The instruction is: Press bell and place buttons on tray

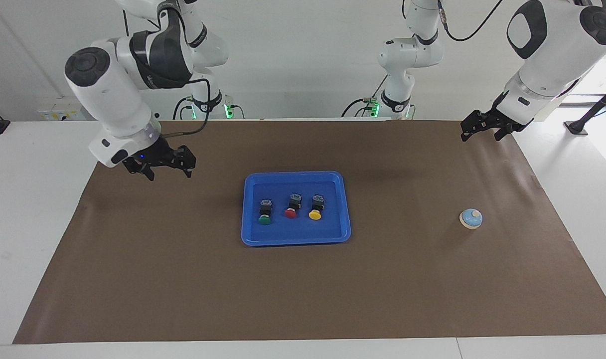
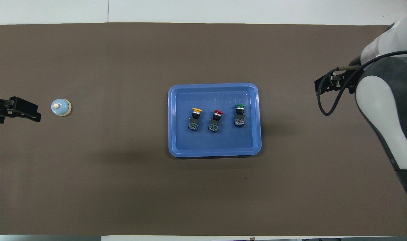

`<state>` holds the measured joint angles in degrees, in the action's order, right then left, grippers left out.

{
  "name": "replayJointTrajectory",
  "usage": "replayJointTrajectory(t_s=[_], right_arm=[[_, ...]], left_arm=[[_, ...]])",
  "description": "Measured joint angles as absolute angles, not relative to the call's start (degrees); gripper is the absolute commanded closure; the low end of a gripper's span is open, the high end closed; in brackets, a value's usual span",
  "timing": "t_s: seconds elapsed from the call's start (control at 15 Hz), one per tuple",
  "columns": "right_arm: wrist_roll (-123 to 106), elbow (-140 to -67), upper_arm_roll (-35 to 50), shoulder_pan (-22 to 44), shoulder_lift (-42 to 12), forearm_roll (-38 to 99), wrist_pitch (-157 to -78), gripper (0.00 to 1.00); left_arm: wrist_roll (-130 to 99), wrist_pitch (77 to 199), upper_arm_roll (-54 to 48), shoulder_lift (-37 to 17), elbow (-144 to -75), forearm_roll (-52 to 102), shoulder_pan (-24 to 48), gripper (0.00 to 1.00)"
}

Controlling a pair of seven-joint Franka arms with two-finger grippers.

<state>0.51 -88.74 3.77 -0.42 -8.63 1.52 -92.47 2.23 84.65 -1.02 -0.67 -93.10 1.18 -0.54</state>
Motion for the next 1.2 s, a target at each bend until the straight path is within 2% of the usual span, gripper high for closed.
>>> replayJointTrajectory(t_s=[0.4,1.2], right_arm=[[0.0,-92.4,3.7,-1.0,3.4,0.7,-83.9,0.00],[-2.8,-93.6,4.0,-3.3,3.3,0.5,-86.8,0.00]], left_arm=[[2.2,84.6,-1.0,-0.7,-93.1,1.2,-0.5,0.00],[2.2,84.6,-1.0,-0.7,-93.1,1.2,-0.5,0.00]])
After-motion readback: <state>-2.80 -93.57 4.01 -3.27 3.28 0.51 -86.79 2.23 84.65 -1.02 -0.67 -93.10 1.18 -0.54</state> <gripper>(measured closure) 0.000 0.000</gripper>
